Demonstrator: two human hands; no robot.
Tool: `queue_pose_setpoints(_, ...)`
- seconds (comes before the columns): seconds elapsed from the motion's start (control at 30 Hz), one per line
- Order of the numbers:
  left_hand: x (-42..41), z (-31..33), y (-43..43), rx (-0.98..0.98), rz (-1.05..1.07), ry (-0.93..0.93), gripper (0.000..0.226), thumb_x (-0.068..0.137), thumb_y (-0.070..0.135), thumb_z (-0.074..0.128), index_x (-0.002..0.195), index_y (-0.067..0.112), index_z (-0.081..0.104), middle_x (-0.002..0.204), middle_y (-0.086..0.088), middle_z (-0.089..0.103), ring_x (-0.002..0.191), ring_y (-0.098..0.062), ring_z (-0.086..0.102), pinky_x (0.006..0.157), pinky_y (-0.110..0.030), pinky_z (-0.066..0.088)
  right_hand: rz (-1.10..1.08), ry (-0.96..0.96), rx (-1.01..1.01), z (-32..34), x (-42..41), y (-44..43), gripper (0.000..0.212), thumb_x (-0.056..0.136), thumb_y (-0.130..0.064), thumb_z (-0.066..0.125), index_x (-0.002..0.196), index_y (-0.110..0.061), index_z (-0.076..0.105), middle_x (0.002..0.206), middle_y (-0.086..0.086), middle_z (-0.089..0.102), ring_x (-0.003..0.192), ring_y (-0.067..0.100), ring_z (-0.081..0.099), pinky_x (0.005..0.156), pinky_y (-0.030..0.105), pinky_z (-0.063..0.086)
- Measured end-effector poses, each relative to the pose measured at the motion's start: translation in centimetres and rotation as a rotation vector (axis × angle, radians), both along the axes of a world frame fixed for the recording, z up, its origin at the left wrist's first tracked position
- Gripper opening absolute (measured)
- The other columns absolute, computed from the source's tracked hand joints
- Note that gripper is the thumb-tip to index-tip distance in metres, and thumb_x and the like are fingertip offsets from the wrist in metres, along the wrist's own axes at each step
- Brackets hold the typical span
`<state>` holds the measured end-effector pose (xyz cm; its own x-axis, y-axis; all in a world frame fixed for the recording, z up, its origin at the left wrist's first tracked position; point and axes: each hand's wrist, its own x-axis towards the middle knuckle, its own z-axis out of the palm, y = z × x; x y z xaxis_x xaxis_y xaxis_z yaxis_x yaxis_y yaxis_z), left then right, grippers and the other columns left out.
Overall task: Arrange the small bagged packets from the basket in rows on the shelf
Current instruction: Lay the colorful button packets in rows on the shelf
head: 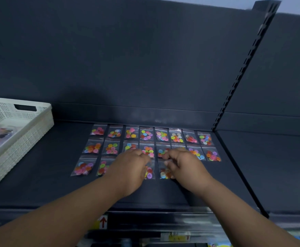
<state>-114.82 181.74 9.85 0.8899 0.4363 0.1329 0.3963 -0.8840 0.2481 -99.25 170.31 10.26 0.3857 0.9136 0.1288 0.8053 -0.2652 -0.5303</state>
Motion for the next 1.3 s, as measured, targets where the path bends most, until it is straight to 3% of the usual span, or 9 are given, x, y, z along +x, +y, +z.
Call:
queue_pose_setpoints(0.1,-0.8,1.4,1.2,0.055,0.040,-0.015,0.025,0.093,0.024,0.047,0.115,0.018,0.057,0.111,0.001,0.054,0.105,-0.018,0.048,0.089,-0.032,0.042,0.048,-0.088,0.035,1.6,-0.9,1.6,0.012,0.092,-0.017,0.055,0.099,-0.017,0.065,0.094,-0.007,0.052,0.081,0.008,0.049,0.060,0.008,0.034)
queue_pose_setpoints(0.2,-2.4,2.9,2.9,0.109,0.091,-0.073,0.026,0.088,0.023,0.053,0.113,0.019,0.061,0.109,0.000,0.056,0.104,-0.021,0.052,0.087,-0.033,0.044,0.104,-0.167,0.065,3.4,-2.3,3.7,0.018,0.091,-0.019,0.056,0.107,-0.016,0.064,0.101,-0.002,0.056,0.095,0.016,0.052,0.076,0.024,0.041)
queue_pose_setpoints(0.37,-7.3,5.9,5.9,0.199,0.234,-0.107,0.032,0.083,0.026,0.056,0.114,0.019,0.063,0.111,-0.004,0.059,0.101,-0.027,0.056,0.088,-0.037,0.046,0.251,-0.257,0.110,5.5,-6.0,8.4,0.029,0.091,-0.020,0.054,0.119,-0.017,0.061,0.118,0.004,0.058,0.110,0.025,0.050,0.092,0.029,0.041)
queue_pose_setpoints(0.63,-18.3,8.8,11.5,0.231,0.499,-0.056,0.039,0.089,0.034,0.055,0.125,0.021,0.054,0.125,-0.002,0.052,0.111,-0.025,0.052,0.094,-0.038,0.044,0.441,-0.346,0.110,7.2,-14.5,17.1,0.047,0.095,-0.035,0.048,0.141,-0.026,0.041,0.151,-0.002,0.033,0.139,0.017,0.025,0.114,0.025,0.018)
queue_pose_setpoints(0.9,-28.5,9.3,17.9,0.165,0.657,0.016,0.042,0.092,0.032,0.052,0.132,0.019,0.050,0.130,-0.005,0.051,0.114,-0.025,0.050,0.095,-0.038,0.042,0.538,-0.286,0.035,7.7,-23.6,25.5,0.048,0.095,-0.034,0.049,0.141,-0.025,0.040,0.152,-0.002,0.030,0.138,0.019,0.025,0.110,0.027,0.021)
queue_pose_setpoints(1.17,-33.1,7.5,24.2,0.042,0.603,0.053,0.044,0.092,0.036,0.050,0.133,0.020,0.047,0.133,-0.004,0.047,0.116,-0.023,0.047,0.096,-0.036,0.042,0.491,-0.169,-0.130,6.0,-29.3,33.1,0.051,0.088,-0.026,0.059,0.137,-0.024,0.045,0.142,-0.002,0.042,0.124,0.017,0.046,0.101,0.026,0.038)
queue_pose_setpoints(1.3,-34.4,6.3,26.7,-0.024,0.546,0.048,0.044,0.092,0.036,0.051,0.132,0.018,0.048,0.134,-0.001,0.044,0.117,-0.021,0.047,0.096,-0.035,0.042,0.421,-0.185,-0.233,5.0,-30.9,36.4,0.048,0.088,-0.029,0.058,0.135,-0.028,0.046,0.140,-0.002,0.046,0.121,0.018,0.049,0.094,0.025,0.039)
